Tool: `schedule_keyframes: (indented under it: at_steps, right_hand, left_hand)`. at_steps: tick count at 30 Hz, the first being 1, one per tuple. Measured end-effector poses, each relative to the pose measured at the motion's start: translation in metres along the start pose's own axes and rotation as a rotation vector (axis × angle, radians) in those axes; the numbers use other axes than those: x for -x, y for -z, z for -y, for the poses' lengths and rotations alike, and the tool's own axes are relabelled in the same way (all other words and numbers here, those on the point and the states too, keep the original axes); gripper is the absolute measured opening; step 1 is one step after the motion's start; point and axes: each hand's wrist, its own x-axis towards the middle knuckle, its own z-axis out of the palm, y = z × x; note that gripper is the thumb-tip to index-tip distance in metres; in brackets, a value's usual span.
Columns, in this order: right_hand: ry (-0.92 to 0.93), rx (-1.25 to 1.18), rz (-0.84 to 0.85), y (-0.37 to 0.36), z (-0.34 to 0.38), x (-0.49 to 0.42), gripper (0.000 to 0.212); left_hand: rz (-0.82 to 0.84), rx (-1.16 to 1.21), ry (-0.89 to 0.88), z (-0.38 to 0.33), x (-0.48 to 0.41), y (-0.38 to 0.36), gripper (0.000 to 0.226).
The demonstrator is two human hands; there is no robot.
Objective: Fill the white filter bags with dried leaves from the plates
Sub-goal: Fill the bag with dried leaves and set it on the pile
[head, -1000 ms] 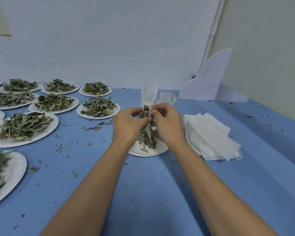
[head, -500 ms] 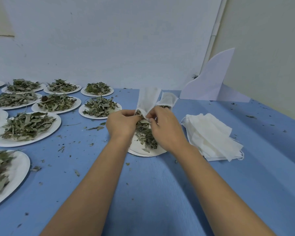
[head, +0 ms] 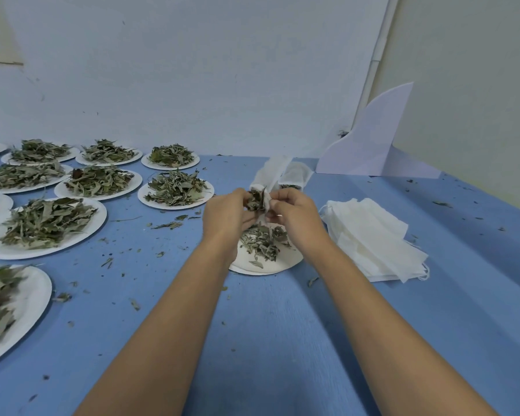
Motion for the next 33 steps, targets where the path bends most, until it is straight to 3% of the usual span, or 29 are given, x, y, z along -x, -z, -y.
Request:
schedule_keyframes:
  at_steps: [4, 6, 9, 13, 17, 25, 28, 33]
  right_hand:
    - [-0.002, -0.137, 0.003, 0.008, 0.003, -0.001, 0.018]
    - [-0.008, -0.155, 0.026, 0.008, 0.004, 0.001, 0.020]
    - [-0.015, -0.196, 0.070, 0.008, 0.006, 0.002, 0.023]
    - [-0.002, -0.202, 0.111, 0.010, 0.009, 0.002, 0.026]
    - [0.016, -0.152, 0.152, 0.003, 0.011, 0.004, 0.025]
    - [-0.012, -0.120, 0.355, -0.008, 0.013, 0.010, 0.028]
    - [-0.019, -0.061, 0.234, -0.008, 0.009, 0.008, 0.024]
    - [-0.003, 0.008, -0.053, -0.005, 0.002, -0.001, 0.013]
  left_hand:
    - [0.225, -0.051, -0.033, -0.003, 0.003, 0.002, 0.019]
    - [0.222, -0.053, -0.071, -0.003, 0.006, 0.004, 0.021]
    - [0.150, -0.057, -0.117, -0.002, 0.006, 0.008, 0.021]
    - [-0.073, -0.343, -0.270, 0.001, 0.002, 0.007, 0.023]
    - [-0.218, -0.469, -0.363, 0.002, 0.002, 0.005, 0.020]
    - [-0.392, -0.564, -0.377, 0.001, -0.004, 0.011, 0.029]
    - [-0.321, -0.537, -0.348, 0.003, -0.005, 0.013, 0.011]
    - [-0.099, -0.312, -0.241, -0.008, 0.000, 0.003, 0.013]
